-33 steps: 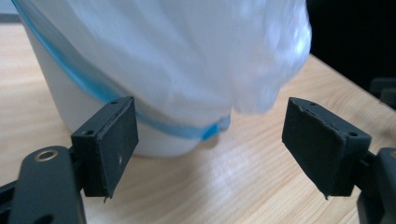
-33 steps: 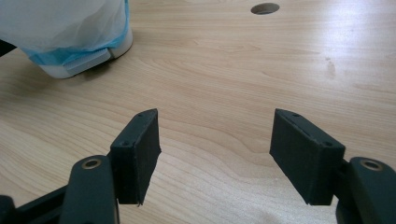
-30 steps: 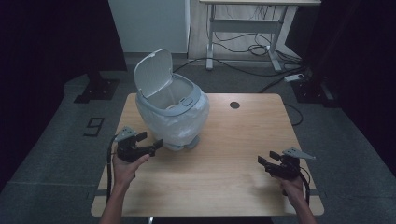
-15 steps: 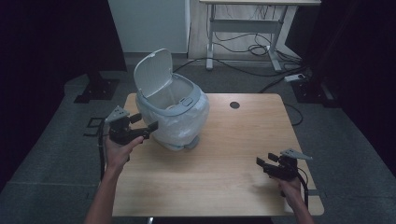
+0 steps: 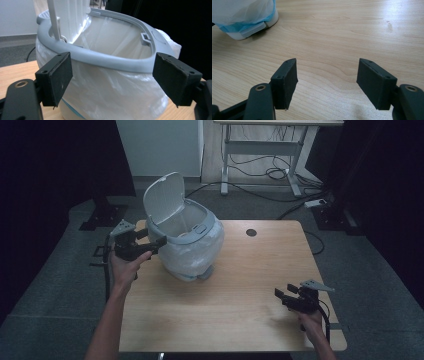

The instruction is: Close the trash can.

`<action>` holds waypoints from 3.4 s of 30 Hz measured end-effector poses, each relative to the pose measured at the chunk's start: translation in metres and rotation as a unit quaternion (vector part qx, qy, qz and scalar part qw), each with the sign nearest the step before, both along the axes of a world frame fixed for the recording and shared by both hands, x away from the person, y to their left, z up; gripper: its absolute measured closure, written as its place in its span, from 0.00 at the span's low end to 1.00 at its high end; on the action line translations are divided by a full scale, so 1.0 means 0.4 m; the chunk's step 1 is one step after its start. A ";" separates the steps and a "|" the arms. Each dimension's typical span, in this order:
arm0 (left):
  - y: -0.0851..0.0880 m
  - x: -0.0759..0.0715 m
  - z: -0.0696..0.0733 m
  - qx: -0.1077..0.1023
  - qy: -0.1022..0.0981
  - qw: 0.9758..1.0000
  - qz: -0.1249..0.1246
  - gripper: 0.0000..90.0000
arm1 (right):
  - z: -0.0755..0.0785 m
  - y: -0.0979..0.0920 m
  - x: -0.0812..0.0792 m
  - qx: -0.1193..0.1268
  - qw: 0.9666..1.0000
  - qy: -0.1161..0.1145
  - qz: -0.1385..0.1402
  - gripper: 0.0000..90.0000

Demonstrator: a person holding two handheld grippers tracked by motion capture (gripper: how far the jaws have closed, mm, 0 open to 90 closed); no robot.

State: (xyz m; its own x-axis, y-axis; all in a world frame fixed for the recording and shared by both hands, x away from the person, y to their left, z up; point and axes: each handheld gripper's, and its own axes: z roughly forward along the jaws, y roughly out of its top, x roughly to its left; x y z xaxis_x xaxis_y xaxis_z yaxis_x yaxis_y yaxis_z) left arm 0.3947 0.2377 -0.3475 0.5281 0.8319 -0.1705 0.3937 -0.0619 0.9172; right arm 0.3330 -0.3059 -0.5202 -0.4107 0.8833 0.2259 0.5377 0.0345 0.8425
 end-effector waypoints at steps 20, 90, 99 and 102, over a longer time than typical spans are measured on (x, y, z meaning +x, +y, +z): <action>-0.017 0.124 0.070 0.028 -0.032 0.999 0.007 0.17 | -0.012 0.006 0.004 -0.004 1.000 0.009 0.003 0.36; -0.260 0.162 0.072 0.116 0.040 0.990 0.067 0.27 | -0.012 0.006 0.002 -0.005 1.000 0.020 -0.004 0.33; -0.265 0.153 0.058 0.123 0.021 0.989 0.081 0.34 | -0.007 0.000 0.000 -0.003 1.000 0.018 -0.006 0.33; -0.260 0.155 0.061 0.123 0.024 0.989 0.073 0.34 | -0.006 -0.002 0.000 -0.002 1.000 0.017 -0.006 0.33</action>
State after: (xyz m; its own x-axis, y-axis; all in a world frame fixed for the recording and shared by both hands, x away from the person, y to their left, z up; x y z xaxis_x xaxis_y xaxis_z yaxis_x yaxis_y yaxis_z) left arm 0.4565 0.1337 -0.3233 0.3960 0.9179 0.0244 0.4572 -0.2201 0.8617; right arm 0.3329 -0.3066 -0.5227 -0.3922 0.8890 0.2363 0.5663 0.0309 0.8236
